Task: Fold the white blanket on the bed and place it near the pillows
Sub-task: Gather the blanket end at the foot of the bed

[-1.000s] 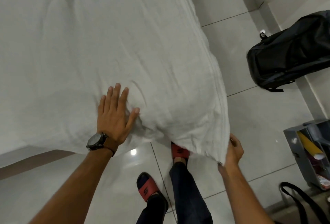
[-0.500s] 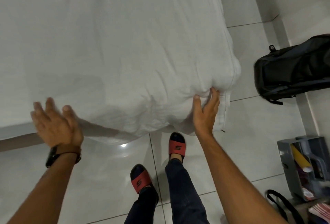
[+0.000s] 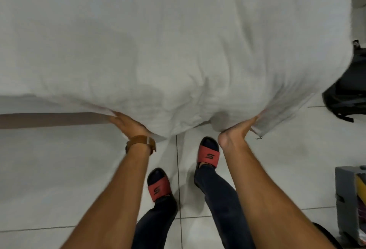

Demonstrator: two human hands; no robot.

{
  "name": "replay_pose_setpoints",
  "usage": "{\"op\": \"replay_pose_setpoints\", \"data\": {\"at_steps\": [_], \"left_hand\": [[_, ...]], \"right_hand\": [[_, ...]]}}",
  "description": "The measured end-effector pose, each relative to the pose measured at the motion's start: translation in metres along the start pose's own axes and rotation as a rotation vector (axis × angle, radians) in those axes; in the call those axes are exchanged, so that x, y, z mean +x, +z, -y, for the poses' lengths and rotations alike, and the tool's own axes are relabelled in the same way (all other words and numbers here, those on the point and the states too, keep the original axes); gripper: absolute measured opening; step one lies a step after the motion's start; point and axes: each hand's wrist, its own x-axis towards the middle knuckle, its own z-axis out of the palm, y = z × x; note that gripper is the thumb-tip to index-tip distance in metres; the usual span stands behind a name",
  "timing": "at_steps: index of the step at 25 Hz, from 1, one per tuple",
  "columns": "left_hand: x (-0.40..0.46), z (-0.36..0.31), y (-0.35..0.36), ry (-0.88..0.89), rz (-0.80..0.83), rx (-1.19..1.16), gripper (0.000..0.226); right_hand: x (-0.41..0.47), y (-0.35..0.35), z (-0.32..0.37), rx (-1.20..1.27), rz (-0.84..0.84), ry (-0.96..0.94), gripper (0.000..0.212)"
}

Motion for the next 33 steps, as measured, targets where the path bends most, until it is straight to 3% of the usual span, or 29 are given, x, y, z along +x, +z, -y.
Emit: {"op": "replay_pose_setpoints", "data": {"at_steps": [3, 5, 7, 9, 11, 14, 19, 24, 27, 30, 33], "left_hand": [[0.01, 0.042, 0.002, -0.043, -0.183, 0.474, 0.063], [0.03, 0.047, 0.0, -0.027, -0.347, 0.585, 0.062], [0.038, 0.051, -0.003, -0.026, -0.473, 0.567, 0.054], [0.023, 0.057, -0.006, -0.136, -0.53, 0.349, 0.059], [0.0, 0.069, -0.007, -0.37, -0.407, -0.004, 0.075], [-0.026, 0.067, -0.009, -0.538, -0.172, -0.242, 0.058], [-0.068, 0.025, -0.058, -0.511, -0.061, -0.309, 0.056], [-0.128, -0.048, -0.116, -0.56, -0.08, -0.341, 0.051], [-0.166, -0.1, -0.134, -0.624, -0.066, -0.337, 0.051], [-0.184, -0.143, -0.146, -0.605, -0.008, -0.347, 0.051], [-0.198, -0.185, -0.153, -0.579, 0.055, -0.338, 0.051]], "right_hand": [[0.032, -0.002, -0.032, 0.182, 0.111, 0.092, 0.092], [0.044, -0.002, -0.053, 0.26, 0.125, 0.139, 0.086], [0.046, 0.002, -0.068, 0.317, 0.132, 0.175, 0.074], [0.043, 0.005, -0.076, 0.369, 0.128, 0.201, 0.062], [0.036, 0.006, -0.082, 0.368, 0.105, 0.221, 0.054], [0.011, 0.009, -0.084, 0.284, 0.091, 0.173, 0.066], [-0.06, 0.001, -0.079, 0.304, 0.203, 0.354, 0.087], [-0.15, -0.021, -0.068, 0.163, 0.348, 0.457, 0.063], [-0.197, -0.045, -0.051, 0.164, 0.306, 0.425, 0.057], [-0.227, -0.066, -0.032, 0.227, 0.226, 0.338, 0.06], [-0.258, -0.08, -0.01, 0.292, 0.247, 0.305, 0.061]]}}
